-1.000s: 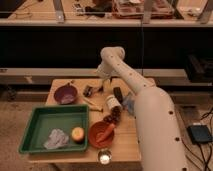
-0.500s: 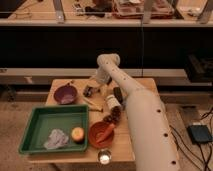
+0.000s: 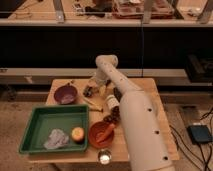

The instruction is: Place brush in purple bowl

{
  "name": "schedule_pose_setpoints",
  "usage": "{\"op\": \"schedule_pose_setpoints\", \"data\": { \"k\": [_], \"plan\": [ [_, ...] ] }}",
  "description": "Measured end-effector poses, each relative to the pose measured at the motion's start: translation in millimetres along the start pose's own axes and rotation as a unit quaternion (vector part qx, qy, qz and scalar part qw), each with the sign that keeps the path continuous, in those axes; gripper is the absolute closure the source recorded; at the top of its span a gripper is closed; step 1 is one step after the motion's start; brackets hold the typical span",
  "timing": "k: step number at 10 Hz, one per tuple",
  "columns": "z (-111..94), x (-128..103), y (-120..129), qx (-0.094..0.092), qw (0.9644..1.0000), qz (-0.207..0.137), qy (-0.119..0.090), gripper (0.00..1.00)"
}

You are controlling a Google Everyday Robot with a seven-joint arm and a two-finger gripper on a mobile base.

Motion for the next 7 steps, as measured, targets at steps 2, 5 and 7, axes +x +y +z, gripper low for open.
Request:
{"op": "schedule_pose_setpoints", "data": {
  "k": [2,5,7],
  "plan": [
    [4,-2,0,-0.001,0.9999,-0.002,-0.011,0.61],
    [5,-4,6,-0.005,0.9996,-0.007,-0.025,0.93],
    [-7,-3,8,0.009,0.9989,-0.005,-0.045,1.00]
  ]
}}
